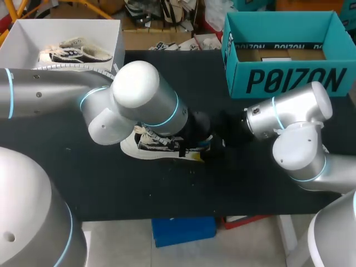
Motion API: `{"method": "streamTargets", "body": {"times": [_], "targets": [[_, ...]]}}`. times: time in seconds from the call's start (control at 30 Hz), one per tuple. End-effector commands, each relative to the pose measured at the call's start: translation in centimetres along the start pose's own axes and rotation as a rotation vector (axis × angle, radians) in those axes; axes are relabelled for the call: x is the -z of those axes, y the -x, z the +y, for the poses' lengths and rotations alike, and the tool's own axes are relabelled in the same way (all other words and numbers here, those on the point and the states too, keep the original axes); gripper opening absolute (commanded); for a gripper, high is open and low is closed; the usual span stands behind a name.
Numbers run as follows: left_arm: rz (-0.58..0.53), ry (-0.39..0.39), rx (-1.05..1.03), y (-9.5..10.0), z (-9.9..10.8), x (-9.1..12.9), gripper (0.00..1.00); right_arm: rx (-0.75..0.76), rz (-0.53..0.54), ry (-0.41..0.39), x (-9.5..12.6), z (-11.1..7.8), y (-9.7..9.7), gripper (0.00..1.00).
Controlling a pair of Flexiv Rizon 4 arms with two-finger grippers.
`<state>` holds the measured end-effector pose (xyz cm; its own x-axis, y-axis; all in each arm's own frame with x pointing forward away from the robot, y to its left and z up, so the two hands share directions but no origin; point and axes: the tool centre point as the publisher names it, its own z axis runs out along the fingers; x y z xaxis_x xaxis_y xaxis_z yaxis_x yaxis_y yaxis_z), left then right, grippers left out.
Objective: Take the shoe out of the shoebox, open the shoe tongue, remove and reinsert the insole, then place the shoe into the shoebox
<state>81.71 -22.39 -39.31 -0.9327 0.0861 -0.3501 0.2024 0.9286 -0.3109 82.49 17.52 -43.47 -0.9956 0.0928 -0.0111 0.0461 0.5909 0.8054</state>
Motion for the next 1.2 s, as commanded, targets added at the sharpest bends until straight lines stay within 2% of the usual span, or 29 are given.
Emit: {"method": "streamTargets", "body": {"times": [0.03,0.2,0.33,0.53,0.63,0.93,1.2], "targets": [[-0.005,0.007,0.009,0.0,0.3,-0.4,0.0,-0.001,-0.001,-0.001,-0.4,-0.2,0.0,0.05],[0.029,-0.039,0.034,0.1,0.2,1.1,0.0,-0.001,-0.001,-0.001,-0.4,-0.2,0.0,0.0],[0.057,-0.092,0.07,-0.3,0.3,3.5,0.0,-0.001,-0.001,-0.001,-0.4,-0.2,0.0,0.0],[0.064,-0.126,0.092,-0.8,0.4,6.1,0.0,-0.001,-0.001,-0.001,-0.4,-0.2,0.0,0.0],[0.098,-0.173,0.12,-0.8,0.5,7.5,0.0,-0.001,-0.001,-0.001,-0.4,-0.2,0.0,0.0],[0.241,-0.368,0.212,0.2,-0.8,12.6,0.0,-0.001,-0.001,-0.001,-0.4,-0.2,0.0,0.0],[0.429,-0.592,0.287,0.8,-3.3,18.9,0.0,-0.001,-0.001,-0.001,-0.4,-0.2,0.0,0.0]]}}
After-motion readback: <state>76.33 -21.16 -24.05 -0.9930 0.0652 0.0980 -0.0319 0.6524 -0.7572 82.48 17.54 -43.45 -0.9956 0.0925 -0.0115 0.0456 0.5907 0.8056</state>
